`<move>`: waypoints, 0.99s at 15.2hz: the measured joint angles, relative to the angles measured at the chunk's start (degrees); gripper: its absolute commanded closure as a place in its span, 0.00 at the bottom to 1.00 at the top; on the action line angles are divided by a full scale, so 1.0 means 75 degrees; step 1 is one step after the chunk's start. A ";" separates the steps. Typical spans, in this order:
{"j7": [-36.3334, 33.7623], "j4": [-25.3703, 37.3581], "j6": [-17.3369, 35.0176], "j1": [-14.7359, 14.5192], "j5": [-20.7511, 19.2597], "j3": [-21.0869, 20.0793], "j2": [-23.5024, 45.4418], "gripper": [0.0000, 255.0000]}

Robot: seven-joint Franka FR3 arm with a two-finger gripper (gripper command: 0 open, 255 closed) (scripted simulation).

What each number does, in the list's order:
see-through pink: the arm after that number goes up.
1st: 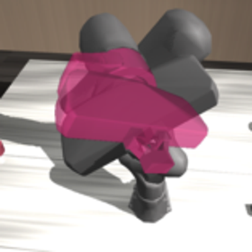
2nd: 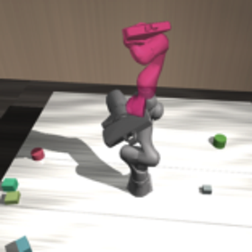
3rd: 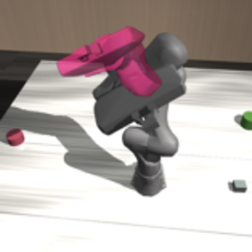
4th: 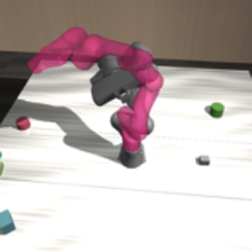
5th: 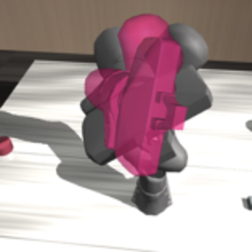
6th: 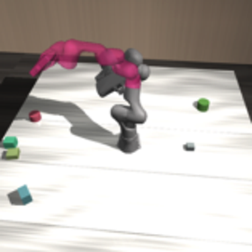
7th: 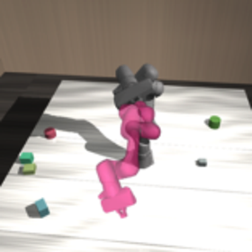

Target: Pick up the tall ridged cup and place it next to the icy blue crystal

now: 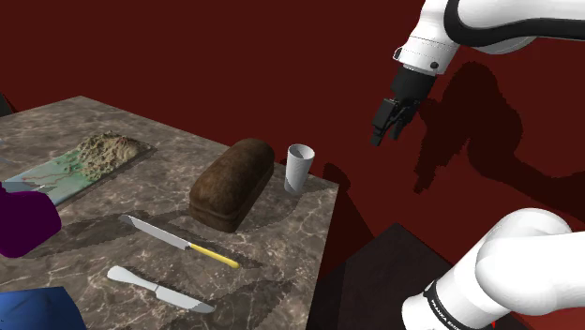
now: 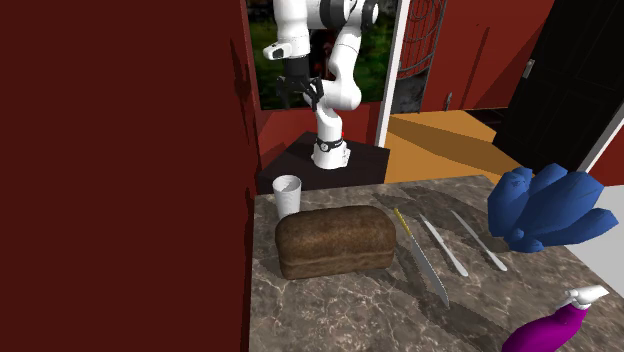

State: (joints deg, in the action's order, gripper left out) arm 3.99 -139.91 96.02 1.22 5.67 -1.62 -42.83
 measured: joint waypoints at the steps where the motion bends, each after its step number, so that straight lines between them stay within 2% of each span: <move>1: 0.0000 0.0000 0.0000 0.0000 0.0000 0.0000 0.0000 0.00; 9: -0.0810 0.0211 0.1670 -0.0070 -0.0034 -0.0827 0.1675 0.00; 15: -0.1674 0.0859 0.2828 -0.0008 -0.0459 -0.1478 0.3356 0.00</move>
State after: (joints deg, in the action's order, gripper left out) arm -8.56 -133.46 117.23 1.16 2.23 -12.71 -17.66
